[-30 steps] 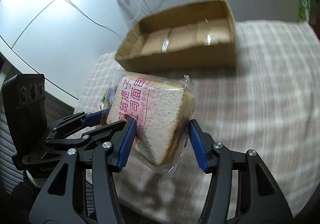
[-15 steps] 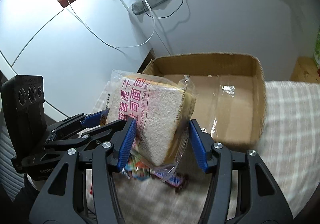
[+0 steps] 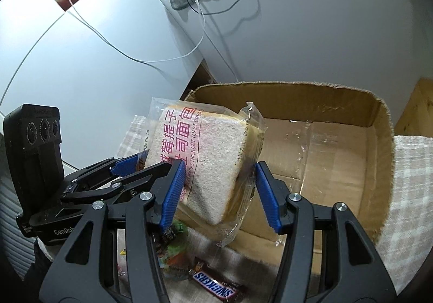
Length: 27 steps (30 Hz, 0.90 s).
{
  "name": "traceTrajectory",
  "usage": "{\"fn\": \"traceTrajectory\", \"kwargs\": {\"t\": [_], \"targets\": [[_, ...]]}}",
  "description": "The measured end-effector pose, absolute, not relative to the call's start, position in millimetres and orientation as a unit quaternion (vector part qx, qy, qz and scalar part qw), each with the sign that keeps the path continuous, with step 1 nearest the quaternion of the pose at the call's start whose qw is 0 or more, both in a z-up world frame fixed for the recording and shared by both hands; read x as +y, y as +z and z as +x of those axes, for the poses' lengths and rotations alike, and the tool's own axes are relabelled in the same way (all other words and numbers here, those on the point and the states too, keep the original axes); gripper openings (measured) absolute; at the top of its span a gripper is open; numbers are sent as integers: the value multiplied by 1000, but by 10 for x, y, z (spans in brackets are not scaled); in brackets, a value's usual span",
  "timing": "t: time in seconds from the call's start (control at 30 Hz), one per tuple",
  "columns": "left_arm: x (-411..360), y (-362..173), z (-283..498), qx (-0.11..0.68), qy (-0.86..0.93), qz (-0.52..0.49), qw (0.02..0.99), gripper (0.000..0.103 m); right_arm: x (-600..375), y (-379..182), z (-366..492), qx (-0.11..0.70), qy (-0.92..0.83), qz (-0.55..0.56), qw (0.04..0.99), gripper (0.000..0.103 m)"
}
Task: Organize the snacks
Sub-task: 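Carry the bagged bread with the left tool into the cardboard box and release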
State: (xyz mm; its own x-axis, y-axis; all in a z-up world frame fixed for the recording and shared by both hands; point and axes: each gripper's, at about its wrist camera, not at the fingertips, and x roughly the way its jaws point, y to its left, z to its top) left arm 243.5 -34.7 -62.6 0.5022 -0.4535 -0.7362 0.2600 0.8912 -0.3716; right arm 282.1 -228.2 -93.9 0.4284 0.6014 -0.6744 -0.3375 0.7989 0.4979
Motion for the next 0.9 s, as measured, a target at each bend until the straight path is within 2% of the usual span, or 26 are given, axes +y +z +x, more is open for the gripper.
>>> {"fn": "traceTrajectory", "kwargs": {"t": [0.3, 0.37, 0.4, 0.43, 0.9], "targets": [[-320, -758, 2511, 477, -192, -107, 851, 53, -2242, -1104, 2934, 473, 283, 142, 822, 57], [-320, -769, 2505, 481, -184, -104, 851, 60, -2251, -1130, 2947, 477, 277, 140, 822, 68], [-319, -758, 2508, 482, -184, -105, 850, 64, -2262, -1131, 2957, 476, 273, 142, 824, 82], [-321, -746, 2493, 480, -186, -105, 851, 64, -2263, -1127, 2958, 472, 270, 143, 827, 88], [-157, -605, 2159, 466, -171, -91, 863, 65, -2404, -813, 2641, 428, 264, 130, 854, 89]]}}
